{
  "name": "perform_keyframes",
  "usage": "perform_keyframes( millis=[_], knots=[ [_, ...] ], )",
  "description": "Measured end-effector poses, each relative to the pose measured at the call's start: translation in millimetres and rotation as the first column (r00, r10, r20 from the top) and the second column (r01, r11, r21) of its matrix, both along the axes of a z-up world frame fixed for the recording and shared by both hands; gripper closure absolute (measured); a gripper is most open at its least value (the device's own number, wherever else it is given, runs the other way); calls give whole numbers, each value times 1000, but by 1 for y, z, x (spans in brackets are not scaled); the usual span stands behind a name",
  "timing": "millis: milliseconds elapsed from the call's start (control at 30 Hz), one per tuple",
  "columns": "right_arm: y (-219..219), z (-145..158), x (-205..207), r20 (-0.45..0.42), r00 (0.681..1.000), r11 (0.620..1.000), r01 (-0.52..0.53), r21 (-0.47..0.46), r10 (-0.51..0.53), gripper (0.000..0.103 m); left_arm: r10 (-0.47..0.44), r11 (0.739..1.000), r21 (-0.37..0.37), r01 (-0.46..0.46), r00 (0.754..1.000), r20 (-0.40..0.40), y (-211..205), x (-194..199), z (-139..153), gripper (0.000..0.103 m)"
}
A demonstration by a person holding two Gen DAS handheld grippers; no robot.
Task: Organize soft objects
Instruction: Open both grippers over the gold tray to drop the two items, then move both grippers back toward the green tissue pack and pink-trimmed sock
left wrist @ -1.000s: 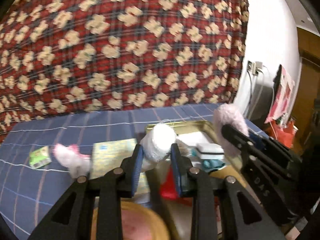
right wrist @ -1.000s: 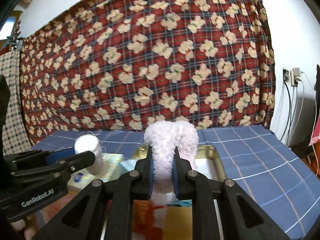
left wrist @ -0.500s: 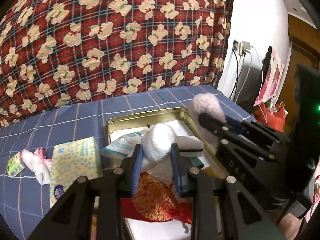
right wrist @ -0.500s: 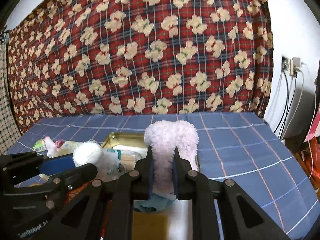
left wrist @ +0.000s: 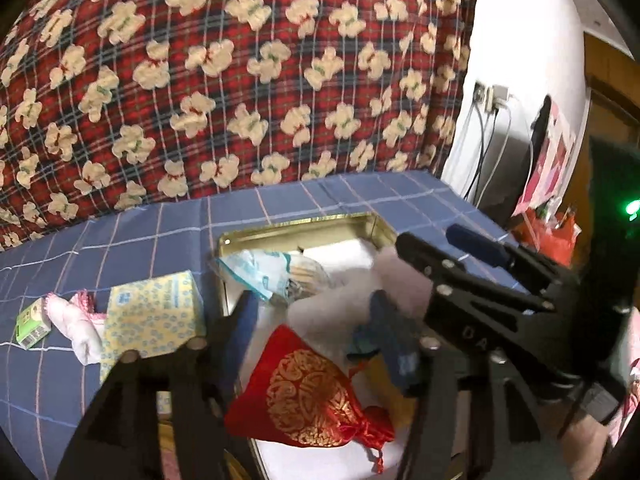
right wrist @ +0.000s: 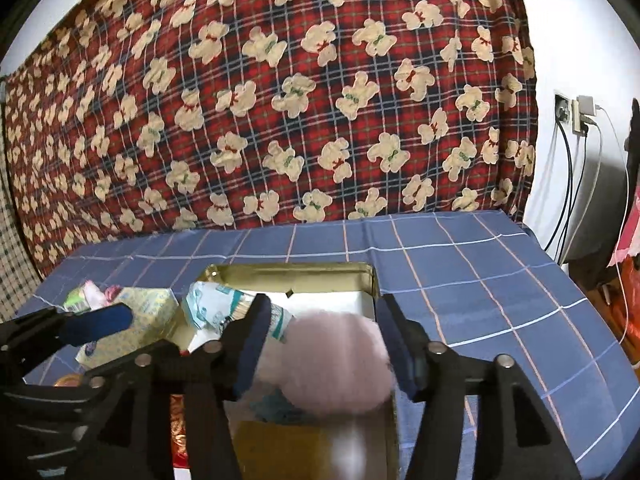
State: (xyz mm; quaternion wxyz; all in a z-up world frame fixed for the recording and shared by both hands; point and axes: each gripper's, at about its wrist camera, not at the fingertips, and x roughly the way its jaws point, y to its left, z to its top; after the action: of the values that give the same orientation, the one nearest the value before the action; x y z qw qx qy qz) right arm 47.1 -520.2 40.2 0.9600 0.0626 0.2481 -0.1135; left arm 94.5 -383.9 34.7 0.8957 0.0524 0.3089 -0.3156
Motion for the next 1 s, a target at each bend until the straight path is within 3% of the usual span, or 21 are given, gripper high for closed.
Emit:
perform_keyframes(
  millis=[333,467,600,800,1000],
  knots=[
    [22,26,-17,109,993,999,-36,10,35,32,75,997,-36,-71,989,125,55,-11,29,28],
    [52,31,-12,117,987,993,-114,24,110,32,154,988,-11,-155,972,178,98,-7,30,27],
    [94,28,1,101,972,975,-218,50,212,30,258,963,19,-267,945,201,153,6,20,12],
    [171,17,43,26,934,931,-357,74,356,29,430,898,35,-439,891,144,238,44,-5,12],
    [228,4,89,-85,908,912,-405,64,409,29,512,856,69,-513,858,31,286,88,-37,12]
  ],
)
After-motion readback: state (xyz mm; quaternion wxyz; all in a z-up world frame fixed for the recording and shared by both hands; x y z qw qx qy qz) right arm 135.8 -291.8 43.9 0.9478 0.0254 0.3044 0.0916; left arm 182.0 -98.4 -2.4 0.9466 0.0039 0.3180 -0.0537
